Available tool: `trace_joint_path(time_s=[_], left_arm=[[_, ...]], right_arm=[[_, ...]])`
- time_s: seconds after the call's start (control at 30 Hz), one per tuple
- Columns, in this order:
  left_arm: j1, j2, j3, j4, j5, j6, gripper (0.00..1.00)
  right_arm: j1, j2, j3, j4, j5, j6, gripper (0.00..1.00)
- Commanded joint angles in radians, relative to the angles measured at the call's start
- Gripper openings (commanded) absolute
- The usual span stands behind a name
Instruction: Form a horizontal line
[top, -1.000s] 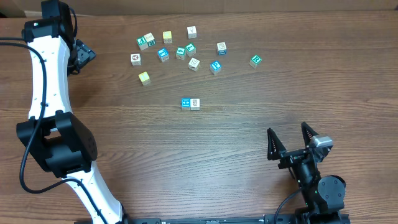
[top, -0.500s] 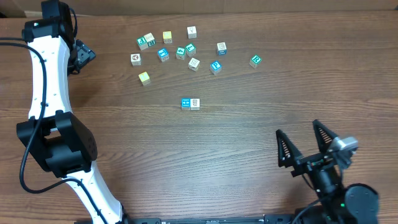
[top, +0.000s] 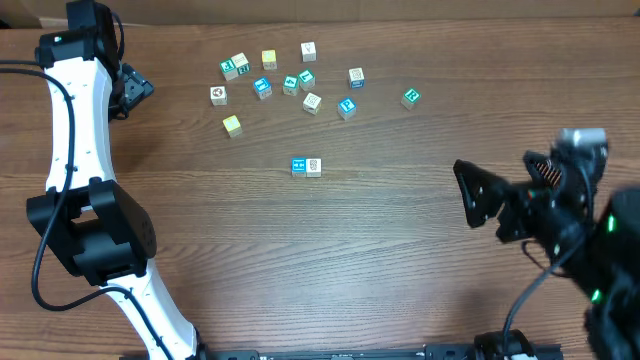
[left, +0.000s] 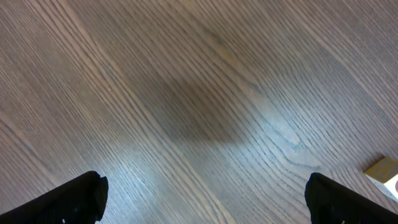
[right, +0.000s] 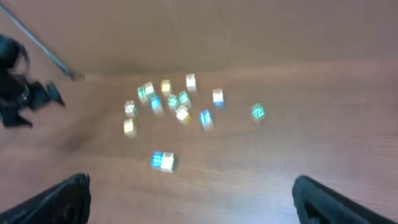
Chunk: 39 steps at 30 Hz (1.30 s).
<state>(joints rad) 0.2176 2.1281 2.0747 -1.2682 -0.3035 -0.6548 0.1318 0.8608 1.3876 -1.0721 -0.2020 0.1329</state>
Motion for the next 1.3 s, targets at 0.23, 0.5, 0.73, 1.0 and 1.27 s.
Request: trace_joint_path(time_s=[0.23, 0.5, 0.73, 1.0, 1.27], left_arm=[[-0.003, -0.007, 0.006, -0.002, -0.011, 0.004, 1.00], [-0.003, -0.007, 0.006, -0.002, -0.011, 0.004, 1.00], [-0.003, -0.007, 0.006, -0.002, -0.011, 0.004, 1.00], [-0.003, -0.007, 0.006, -0.002, -0.011, 0.004, 1.00], [-0.003, -0.007, 0.006, -0.002, -0.011, 0.004, 1.00]], right_arm=[[0.004, 0.392, 0.294, -0.214, -0.001, -0.037, 1.00], [0.004, 0.494, 0.294, -0.217, 0.032, -0.037, 1.00], [0.004, 0.574, 0.294, -0.229, 0.033, -0.037, 1.00], [0.004, 0.601, 0.285, -0.230, 0.074, -0.036, 1.00], [0.004, 0.644, 0.285, -0.243, 0.074, -0.036, 1.00]])
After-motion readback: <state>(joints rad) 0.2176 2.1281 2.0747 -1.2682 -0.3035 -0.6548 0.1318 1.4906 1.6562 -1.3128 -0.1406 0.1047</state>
